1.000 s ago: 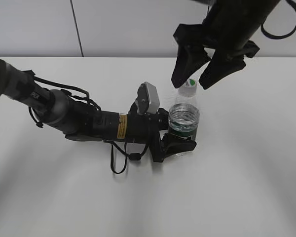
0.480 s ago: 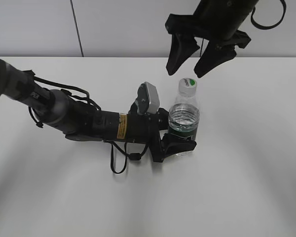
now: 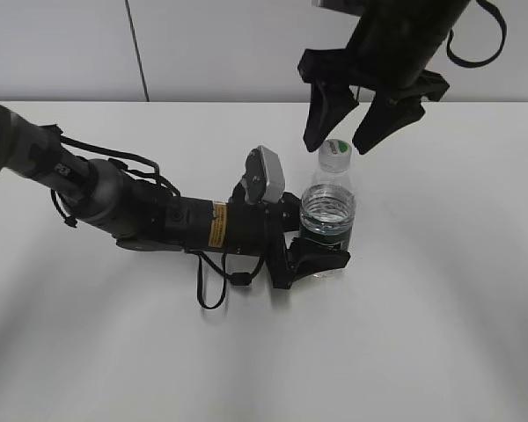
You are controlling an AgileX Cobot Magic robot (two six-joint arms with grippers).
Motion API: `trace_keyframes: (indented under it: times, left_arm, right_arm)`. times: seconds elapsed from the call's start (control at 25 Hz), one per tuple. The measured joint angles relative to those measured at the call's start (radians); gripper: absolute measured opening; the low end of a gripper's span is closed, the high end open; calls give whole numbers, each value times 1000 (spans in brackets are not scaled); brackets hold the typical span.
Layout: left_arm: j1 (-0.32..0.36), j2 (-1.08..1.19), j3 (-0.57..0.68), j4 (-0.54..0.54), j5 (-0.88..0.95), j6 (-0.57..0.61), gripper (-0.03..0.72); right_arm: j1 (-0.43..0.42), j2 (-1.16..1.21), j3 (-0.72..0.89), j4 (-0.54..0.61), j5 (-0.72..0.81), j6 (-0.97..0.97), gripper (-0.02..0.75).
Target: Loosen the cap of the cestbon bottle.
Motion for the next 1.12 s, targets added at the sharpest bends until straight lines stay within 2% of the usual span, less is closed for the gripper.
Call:
trace_keyframes:
  times: [0.48, 0.56, 0.72, 0.76, 0.96, 1.12]
  left_arm:
    - [0, -1, -2, 4, 1, 0, 525]
    - [0, -1, -2, 4, 1, 0, 525]
    - [0, -1, -2, 4, 1, 0, 525]
    - [0, -1, -2, 4, 1, 0, 525]
    - [0, -1, -2, 4, 2, 0, 525]
    - [0, -1, -2, 3, 3, 0, 525]
  right_arm:
    - [0, 0, 33, 0, 2, 0, 508]
    - [0, 0, 33, 0, 2, -1, 471]
    - [0, 0, 33, 0, 2, -20, 319]
    - [0, 0, 33, 0, 2, -27, 302]
    - [0, 0, 33, -11, 2, -70, 302]
    - [0, 0, 33, -19, 2, -250, 302]
